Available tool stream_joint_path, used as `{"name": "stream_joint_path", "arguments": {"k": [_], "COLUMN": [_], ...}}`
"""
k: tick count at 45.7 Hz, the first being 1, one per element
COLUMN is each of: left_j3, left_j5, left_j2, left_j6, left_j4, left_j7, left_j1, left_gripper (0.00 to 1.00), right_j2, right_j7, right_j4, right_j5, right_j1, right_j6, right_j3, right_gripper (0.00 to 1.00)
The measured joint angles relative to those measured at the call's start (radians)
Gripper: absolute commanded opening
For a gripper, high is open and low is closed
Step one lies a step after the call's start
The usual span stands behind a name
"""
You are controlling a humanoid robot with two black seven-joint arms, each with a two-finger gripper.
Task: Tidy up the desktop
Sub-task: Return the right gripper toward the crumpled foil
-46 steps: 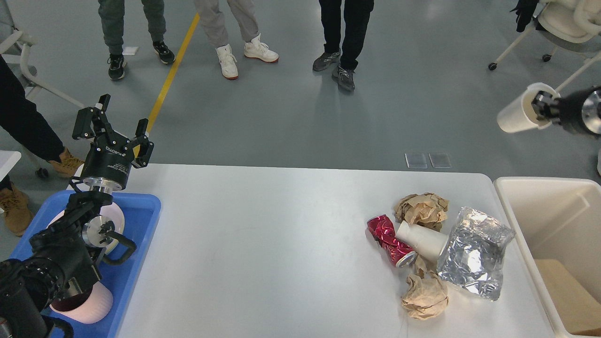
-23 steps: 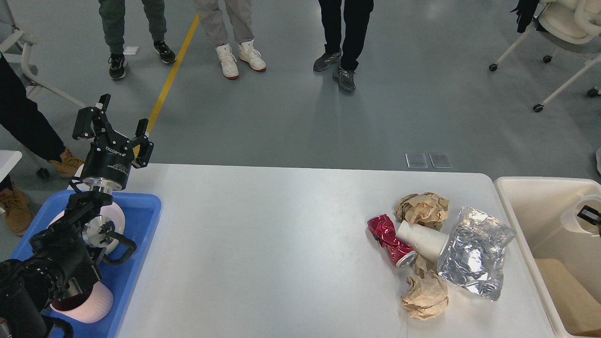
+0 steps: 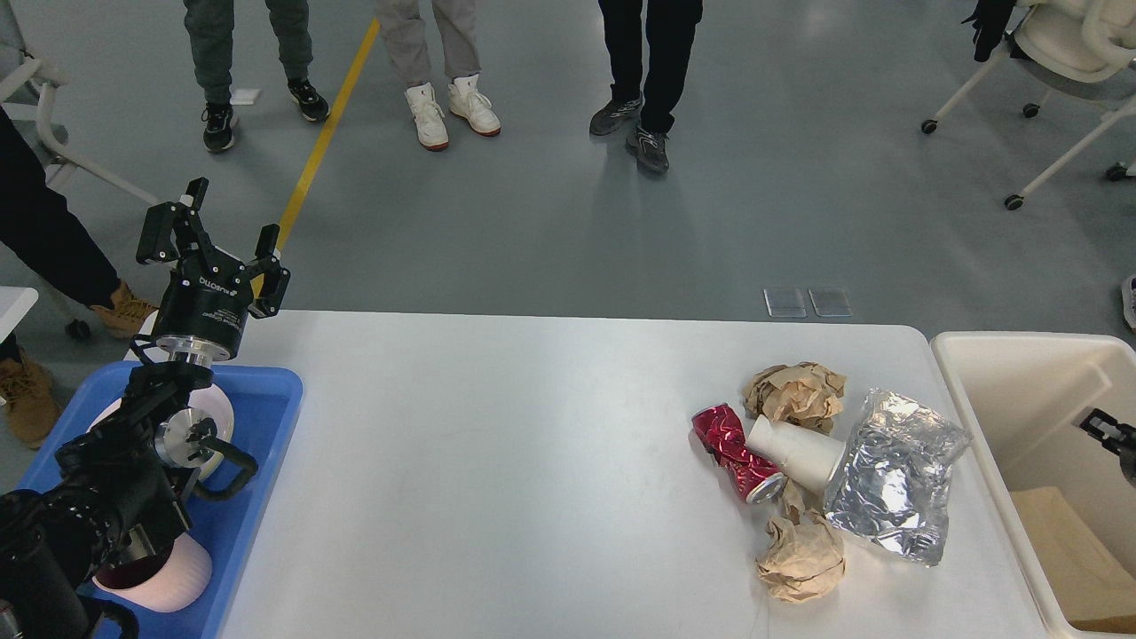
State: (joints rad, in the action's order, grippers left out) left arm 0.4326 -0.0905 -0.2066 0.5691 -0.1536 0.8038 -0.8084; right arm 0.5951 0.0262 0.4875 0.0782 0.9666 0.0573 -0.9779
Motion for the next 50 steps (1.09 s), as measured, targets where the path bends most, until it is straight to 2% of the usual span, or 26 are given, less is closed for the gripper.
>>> {"name": "stream_joint_path", "arguments": {"k": [6, 14, 19, 26, 32, 42, 50], "left_j3": [0.000, 0.000, 0.000, 0.000, 0.000, 0.000, 0.000], "left_j5": [0.000, 0.000, 0.000, 0.000, 0.000, 0.000, 0.000], "left_j2": [0.000, 0.000, 0.000, 0.000, 0.000, 0.000, 0.000], "left_j6": [0.000, 0.000, 0.000, 0.000, 0.000, 0.000, 0.000], "left_j4": [0.000, 0.000, 0.000, 0.000, 0.000, 0.000, 0.000], "left_j7": [0.000, 0.000, 0.000, 0.000, 0.000, 0.000, 0.000], "left_j1": [0.000, 0.000, 0.000, 0.000, 0.000, 0.000, 0.000], "left_gripper": [0.96, 0.96, 0.96, 0.96, 0.96, 0.96, 0.96], "right_j2": [-0.001, -0.045, -0.082, -0.127, -0.148, -0.153, -0.197], "right_j7": [0.001, 0.001, 0.000, 0.000, 0.000, -0.001, -0.002], "right_j4": [0.078, 0.239, 0.336, 0.392, 0.433, 0.533, 0.555], "right_j5": [0.000, 0.001, 0.004, 0.006, 0.006, 0.003, 0.002], "right_j1": [0.155, 0.469, 0.642, 0.821, 0.946, 1.127, 1.214], "right_j6": [-0.027, -0.167, -0.338, -0.606, -0.778, -0.875, -0.960], "right_j3": [-0.058, -0.193, -0.258, -0.287, -0.289, -0.297, -0.333], "right_gripper": [1.00, 1.00, 1.00, 1.00, 1.00, 1.00, 1.00]}}
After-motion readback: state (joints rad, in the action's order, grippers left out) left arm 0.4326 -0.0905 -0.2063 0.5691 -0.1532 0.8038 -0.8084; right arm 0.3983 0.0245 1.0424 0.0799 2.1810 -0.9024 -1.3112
